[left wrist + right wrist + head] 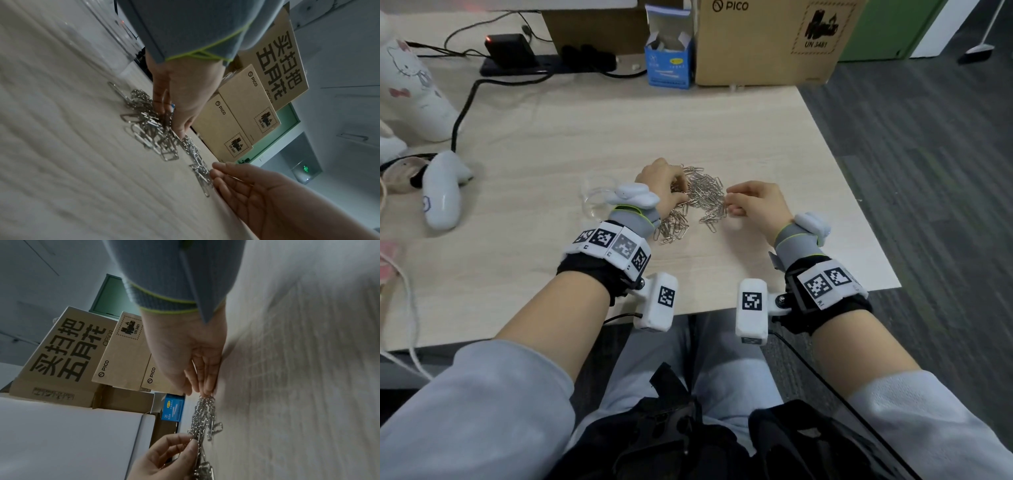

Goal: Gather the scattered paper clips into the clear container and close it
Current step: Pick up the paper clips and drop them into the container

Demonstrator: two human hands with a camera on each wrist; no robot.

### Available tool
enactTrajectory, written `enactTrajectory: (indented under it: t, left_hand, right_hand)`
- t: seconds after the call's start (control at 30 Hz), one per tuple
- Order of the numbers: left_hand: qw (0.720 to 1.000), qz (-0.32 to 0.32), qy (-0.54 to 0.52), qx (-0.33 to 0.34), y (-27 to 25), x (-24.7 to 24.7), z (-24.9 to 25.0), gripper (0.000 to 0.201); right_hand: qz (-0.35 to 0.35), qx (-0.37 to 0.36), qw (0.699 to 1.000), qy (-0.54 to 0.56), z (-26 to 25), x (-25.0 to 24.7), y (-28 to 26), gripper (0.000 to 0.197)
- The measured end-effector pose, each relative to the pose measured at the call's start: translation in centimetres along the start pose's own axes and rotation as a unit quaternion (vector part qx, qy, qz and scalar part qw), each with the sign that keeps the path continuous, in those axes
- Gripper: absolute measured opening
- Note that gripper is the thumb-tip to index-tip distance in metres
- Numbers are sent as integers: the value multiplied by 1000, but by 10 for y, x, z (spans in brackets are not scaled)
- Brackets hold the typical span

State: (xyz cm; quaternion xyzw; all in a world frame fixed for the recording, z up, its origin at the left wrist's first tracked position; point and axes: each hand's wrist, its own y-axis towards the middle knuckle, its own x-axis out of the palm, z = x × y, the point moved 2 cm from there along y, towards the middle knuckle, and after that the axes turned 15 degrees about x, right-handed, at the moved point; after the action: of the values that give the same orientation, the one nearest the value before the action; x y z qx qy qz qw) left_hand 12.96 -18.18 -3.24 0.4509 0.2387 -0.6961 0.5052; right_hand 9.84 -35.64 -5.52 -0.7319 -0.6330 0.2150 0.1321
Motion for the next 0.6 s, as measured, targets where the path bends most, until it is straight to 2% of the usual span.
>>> enactTrajectory:
  t: [0.13,0.27,0.37,0.5,0.6]
  left_hand:
    - [999,13,-29,-4,3,-1,-5,12]
    - [995,24,-92,-12,8,-9,-9,12]
    - [985,34,-170,-9,11,-16,-5,13]
    - [978,-10,-203,42,19,-21,9,21]
    - [966,-33,-241,85,22,-22,25,15]
  right_hand:
    - [-19,26,998,58,-5,1,-2,23]
    - [-47,44,993,96,-12,2,-6,10]
    - [-61,43,986,151,-18,2,-6,14]
    - [-99,75,972,199,-24,8,-4,33]
    - [-143,135,950,241,-28,14,-2,43]
